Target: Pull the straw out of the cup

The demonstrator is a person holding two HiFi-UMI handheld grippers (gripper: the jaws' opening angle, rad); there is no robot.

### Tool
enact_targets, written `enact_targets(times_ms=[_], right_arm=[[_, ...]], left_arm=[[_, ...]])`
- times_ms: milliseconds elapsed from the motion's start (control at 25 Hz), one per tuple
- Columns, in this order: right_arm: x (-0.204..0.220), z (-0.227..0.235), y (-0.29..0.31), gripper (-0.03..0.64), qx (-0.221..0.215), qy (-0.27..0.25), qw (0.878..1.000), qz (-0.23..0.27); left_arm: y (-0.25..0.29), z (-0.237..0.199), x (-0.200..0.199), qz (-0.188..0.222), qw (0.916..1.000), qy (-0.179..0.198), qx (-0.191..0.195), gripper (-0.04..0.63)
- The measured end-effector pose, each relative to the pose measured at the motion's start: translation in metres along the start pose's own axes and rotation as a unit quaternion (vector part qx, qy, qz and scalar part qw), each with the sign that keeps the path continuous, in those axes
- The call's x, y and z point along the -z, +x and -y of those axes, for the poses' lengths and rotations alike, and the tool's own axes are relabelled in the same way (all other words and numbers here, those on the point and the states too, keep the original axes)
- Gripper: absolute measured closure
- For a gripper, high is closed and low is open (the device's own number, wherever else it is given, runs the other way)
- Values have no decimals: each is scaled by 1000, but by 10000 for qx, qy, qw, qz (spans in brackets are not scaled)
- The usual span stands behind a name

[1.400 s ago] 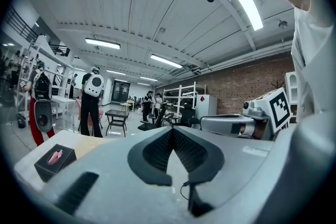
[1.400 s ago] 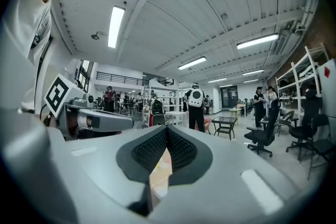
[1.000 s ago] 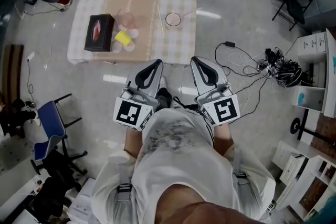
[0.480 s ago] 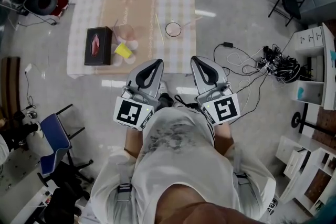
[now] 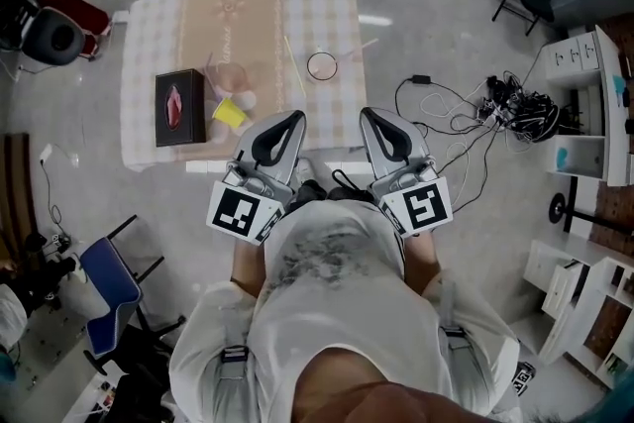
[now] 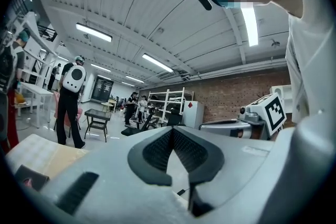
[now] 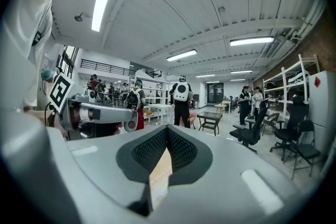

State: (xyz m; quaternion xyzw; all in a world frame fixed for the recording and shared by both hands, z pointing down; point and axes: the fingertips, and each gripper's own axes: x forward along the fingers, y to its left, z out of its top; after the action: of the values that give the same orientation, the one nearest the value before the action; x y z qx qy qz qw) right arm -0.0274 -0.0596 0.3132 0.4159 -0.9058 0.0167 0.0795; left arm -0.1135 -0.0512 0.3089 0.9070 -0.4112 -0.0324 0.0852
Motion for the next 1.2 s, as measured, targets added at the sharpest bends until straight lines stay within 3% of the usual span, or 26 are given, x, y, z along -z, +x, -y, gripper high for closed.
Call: enact_targets(times_ms=[440, 1200], right_arm=[[18, 35, 2, 607, 219, 230, 9993, -212], [44, 105, 59, 607, -266, 452, 9977, -420]], left_arm=[[37, -12, 20, -354, 9992, 126, 117, 592], [113, -39, 34, -302, 9995, 52, -11, 592]])
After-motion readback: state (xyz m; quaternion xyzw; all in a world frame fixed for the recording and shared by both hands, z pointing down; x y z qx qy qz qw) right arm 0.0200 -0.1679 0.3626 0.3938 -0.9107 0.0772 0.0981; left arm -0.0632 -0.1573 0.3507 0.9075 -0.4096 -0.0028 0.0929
